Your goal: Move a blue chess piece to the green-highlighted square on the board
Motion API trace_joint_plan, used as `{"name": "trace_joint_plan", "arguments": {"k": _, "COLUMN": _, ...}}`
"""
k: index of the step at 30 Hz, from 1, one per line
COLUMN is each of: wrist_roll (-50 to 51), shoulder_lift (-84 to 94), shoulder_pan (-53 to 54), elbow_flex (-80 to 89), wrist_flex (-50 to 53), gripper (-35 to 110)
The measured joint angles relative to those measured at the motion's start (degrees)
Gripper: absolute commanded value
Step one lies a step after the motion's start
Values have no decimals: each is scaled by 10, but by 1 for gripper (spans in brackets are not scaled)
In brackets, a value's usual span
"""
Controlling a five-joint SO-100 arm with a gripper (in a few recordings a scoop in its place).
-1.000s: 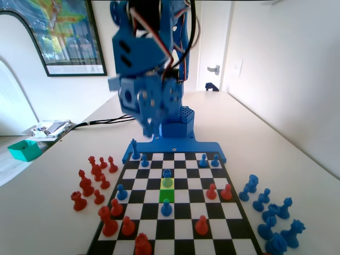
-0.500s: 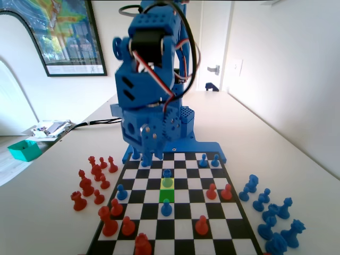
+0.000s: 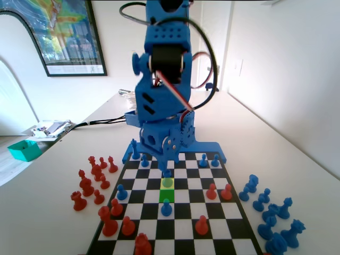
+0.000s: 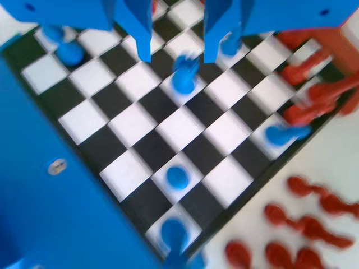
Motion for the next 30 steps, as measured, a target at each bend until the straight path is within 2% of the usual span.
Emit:
{"name": "trace_joint_plan", "arguments": {"k": 19, "wrist_roll": 11, "shoulder_lift": -41, "shoulder_pan": -16, "elbow_flex": -69, "wrist_flex": 40, "gripper": 15}}
{"name": "trace_joint_plan", "arguments": {"k": 30, "wrist_roll": -2, "shoulder_lift": -52, "shoulder_pan": -20, "elbow_flex": -50, "wrist_flex": -5, "gripper": 15}}
